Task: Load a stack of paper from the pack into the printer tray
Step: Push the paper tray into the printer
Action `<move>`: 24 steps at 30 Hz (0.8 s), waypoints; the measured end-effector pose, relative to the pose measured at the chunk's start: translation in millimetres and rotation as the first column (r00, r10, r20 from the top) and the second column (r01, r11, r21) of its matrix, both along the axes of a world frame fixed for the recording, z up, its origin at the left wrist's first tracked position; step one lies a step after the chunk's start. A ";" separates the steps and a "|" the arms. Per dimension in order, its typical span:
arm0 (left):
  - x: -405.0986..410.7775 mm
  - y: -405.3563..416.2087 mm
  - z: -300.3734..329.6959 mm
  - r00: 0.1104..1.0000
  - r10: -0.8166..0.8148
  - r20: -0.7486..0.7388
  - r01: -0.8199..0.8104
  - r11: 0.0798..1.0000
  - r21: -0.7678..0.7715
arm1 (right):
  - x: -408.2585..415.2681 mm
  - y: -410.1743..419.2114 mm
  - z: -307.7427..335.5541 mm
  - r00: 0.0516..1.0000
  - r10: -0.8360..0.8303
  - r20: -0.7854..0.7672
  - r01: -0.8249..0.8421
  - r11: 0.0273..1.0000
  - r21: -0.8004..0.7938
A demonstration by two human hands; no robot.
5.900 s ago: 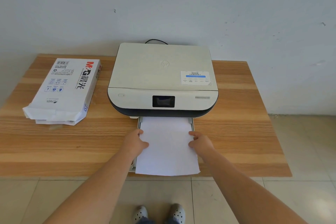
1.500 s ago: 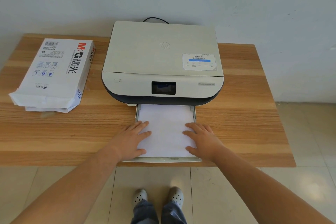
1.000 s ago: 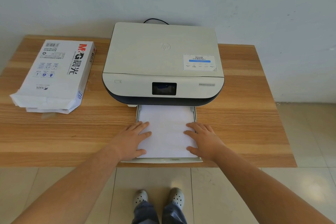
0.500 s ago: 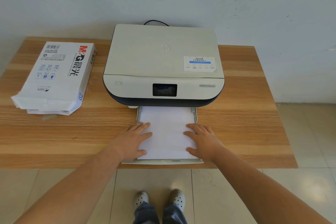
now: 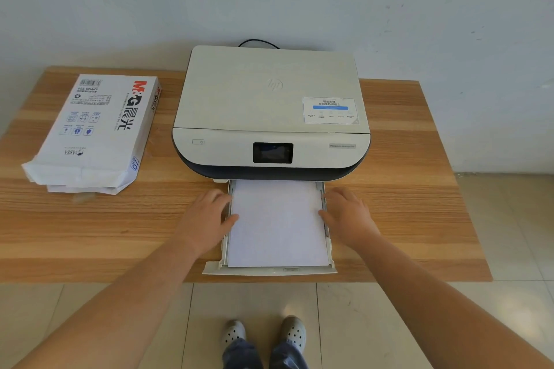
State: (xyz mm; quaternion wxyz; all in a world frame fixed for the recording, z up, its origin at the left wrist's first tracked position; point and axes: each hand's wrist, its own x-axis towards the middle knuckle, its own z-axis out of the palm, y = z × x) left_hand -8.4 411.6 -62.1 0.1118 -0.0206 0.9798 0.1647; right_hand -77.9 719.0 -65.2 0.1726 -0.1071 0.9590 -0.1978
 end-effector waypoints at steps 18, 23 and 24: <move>-23.7 3.9 -0.1 0.812 0.392 0.433 -0.513 0.833 0.208 | -15.0 -4.3 -15.3 0.939 -0.260 0.224 0.264 0.964 0.012; -25.8 1.8 -3.2 0.820 0.384 0.424 -0.497 0.846 0.194 | -15.9 -5.1 -17.3 0.927 -0.265 0.265 0.276 0.961 -0.008; -26.0 0.8 -4.7 0.820 0.385 0.423 -0.496 0.848 0.189 | -16.4 -5.6 -16.4 0.925 -0.266 0.272 0.278 0.961 -0.006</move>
